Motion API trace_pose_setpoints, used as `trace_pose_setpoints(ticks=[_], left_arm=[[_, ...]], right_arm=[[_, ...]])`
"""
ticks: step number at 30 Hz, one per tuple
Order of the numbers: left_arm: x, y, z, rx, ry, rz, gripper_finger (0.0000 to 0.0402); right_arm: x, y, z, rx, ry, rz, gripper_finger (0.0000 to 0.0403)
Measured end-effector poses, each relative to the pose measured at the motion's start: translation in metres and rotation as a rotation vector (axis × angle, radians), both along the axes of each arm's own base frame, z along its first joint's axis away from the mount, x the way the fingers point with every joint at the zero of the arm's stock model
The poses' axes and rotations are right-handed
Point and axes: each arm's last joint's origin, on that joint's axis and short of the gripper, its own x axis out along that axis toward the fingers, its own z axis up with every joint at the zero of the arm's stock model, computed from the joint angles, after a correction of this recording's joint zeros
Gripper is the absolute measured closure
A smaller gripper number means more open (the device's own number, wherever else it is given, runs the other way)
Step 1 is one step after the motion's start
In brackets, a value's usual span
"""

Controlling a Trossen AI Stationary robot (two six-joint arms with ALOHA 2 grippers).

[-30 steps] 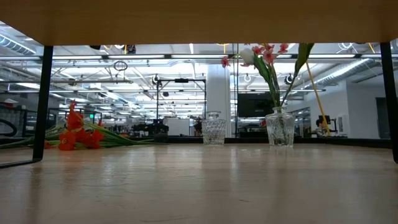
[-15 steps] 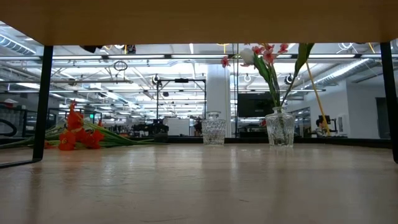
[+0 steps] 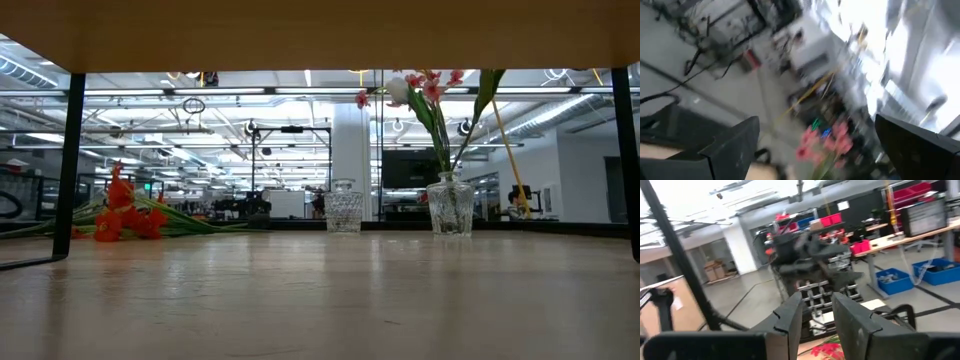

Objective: Pick and place flowers into a vace then onto a shelf
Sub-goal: Put the right red flowers into the left transparent vase

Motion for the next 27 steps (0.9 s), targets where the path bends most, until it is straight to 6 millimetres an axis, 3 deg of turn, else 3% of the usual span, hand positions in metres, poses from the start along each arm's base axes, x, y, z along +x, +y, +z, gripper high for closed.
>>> trace_pose_setpoints(ticks=[6,12,15,18,22,27], left_arm=[[0.026,0.035,0.007,-0.162,0.457,-0.257,0.0003],[0.026,0.061,0.01,-0.34,0.807,-0.304,0.0003],[0.029,0.072,0.005,-0.333,0.917,-0.35,0.0003],[0.034,0.078,-0.012,-0.34,1.049,-0.446,0.0003],[0.041,0.085,-0.04,-0.507,1.119,-0.607,0.0003],[0.047,0.088,-0.07,-0.668,1.241,-0.676,0.0003]], right_arm=[[0.0,0.002,0.0,-0.007,0.007,0.057,0.0303],[0.0,0.003,-0.003,0.02,0.031,0.111,0.0303],[0.0,0.003,-0.004,0.026,0.042,0.112,0.0303],[0.0,0.003,-0.004,0.027,0.047,0.106,0.0303],[0.0,0.002,-0.004,0.032,0.046,0.084,0.0303],[0.0,0.002,-0.005,0.001,0.045,0.071,0.0303]])
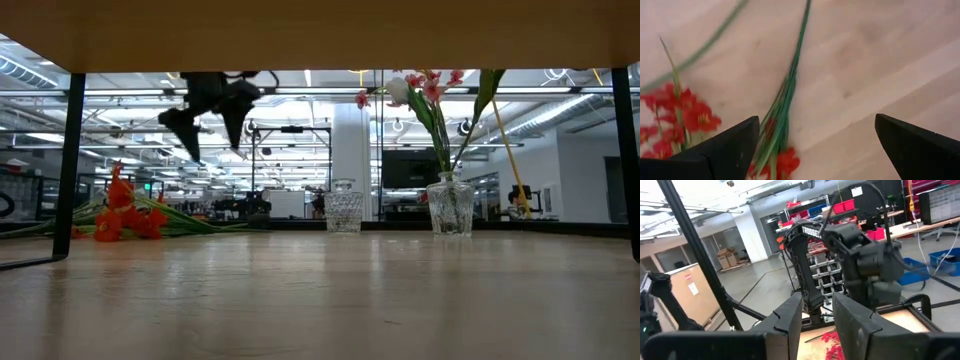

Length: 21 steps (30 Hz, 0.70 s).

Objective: Pick and place flowers into a vace then onto a shelf
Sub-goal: Put the right red flowers into the left transparent vase

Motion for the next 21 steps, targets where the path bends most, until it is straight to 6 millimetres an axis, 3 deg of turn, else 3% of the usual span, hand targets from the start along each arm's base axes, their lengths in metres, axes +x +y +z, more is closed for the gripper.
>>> trace_pose_setpoints(ticks=[9,21], left_arm=[[0.019,-0.005,-0.043,-0.102,0.185,-0.168,0.0011],[0.016,-0.01,-0.078,-0.17,0.309,-0.235,0.0142]], right_arm=[[0.0,-0.001,0.0,0.008,0.002,-0.05,0.0303],[0.0,-0.001,-0.001,0.009,0.004,-0.05,0.0303]])
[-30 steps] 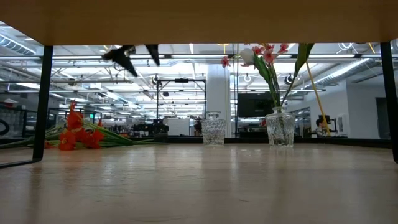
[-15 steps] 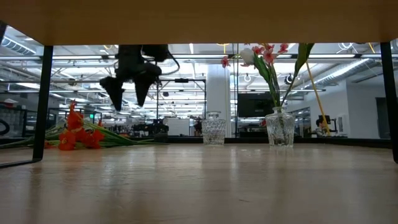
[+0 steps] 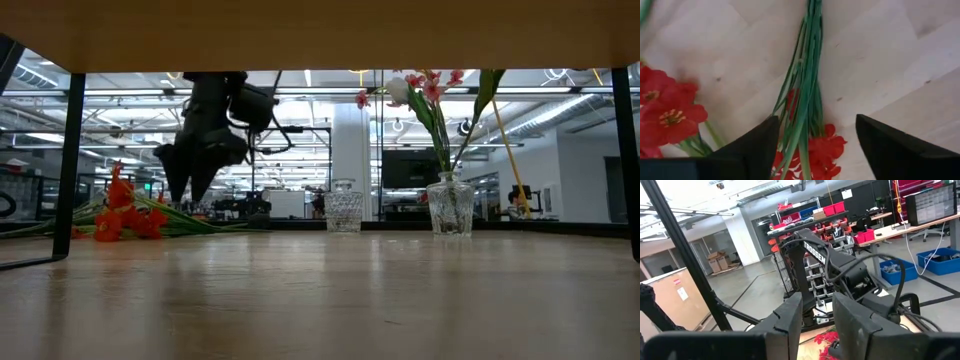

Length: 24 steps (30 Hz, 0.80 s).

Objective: Pick and place flowers into a vace then onto a shelf
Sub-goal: Put the right red flowers into the left transparent vase

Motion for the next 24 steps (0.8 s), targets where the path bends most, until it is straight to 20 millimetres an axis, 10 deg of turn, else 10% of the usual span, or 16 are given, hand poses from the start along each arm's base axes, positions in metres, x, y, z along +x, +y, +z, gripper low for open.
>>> trace_pose_setpoints(ticks=[17,24], left_arm=[[-0.011,-0.01,-0.046,0.01,-0.05,0.017,0.0201],[-0.006,-0.013,-0.047,0.024,-0.076,-0.004,0.0308]], right_arm=[[0.0,-0.001,0.0,0.003,0.002,-0.025,0.0303],[0.0,-0.001,0.0,0.004,0.003,-0.025,0.0303]])
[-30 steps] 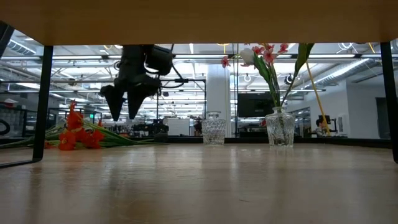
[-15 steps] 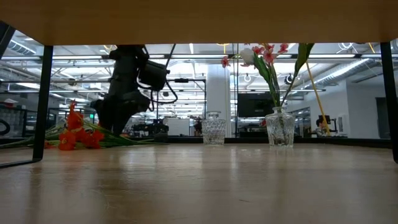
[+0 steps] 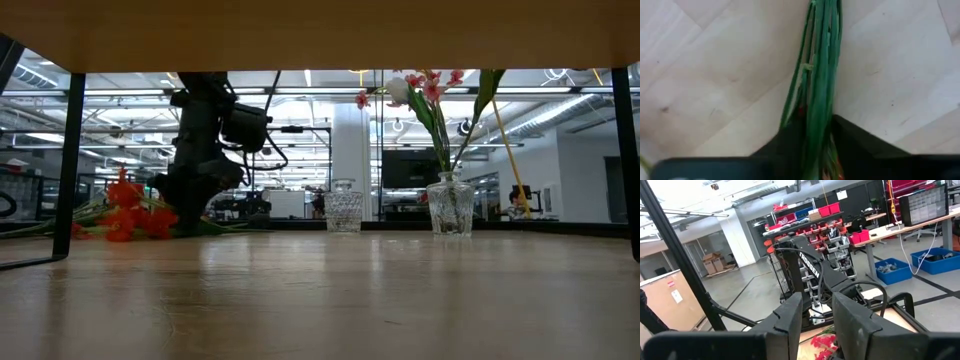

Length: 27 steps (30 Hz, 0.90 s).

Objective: Pick and place flowers into a vace then onto a shelf
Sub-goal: Put the right red flowers into the left transparent vase

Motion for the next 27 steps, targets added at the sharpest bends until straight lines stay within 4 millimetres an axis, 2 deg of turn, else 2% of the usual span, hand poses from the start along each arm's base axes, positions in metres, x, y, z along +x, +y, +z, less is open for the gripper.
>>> trace_pose_setpoints(ticks=[3,5,12,17,21,27], left_arm=[[0.0,-0.001,0.0,-0.008,0.002,-0.004,0.0369],[-0.001,-0.002,0.001,-0.013,0.016,0.003,0.0388],[-0.005,-0.005,0.012,-0.049,-0.014,-0.001,0.0373],[-0.011,-0.009,0.036,-0.013,-0.086,-0.012,0.0392],[-0.013,-0.011,0.061,0.013,-0.17,-0.031,0.0382],[-0.003,-0.006,0.105,0.015,-0.345,-0.037,0.0393]], right_arm=[[0.0,0.0,0.0,0.0,0.001,0.0,0.0303],[0.0,0.0,-0.001,0.002,0.005,0.0,0.0303],[0.0,0.0,-0.001,0.004,0.01,0.0,0.0303],[0.0,0.0,-0.001,-0.015,0.011,-0.001,0.0303],[0.0,0.0,-0.001,-0.021,0.011,-0.002,0.0303],[0.0,0.0,-0.001,-0.048,0.011,-0.004,0.0303]])
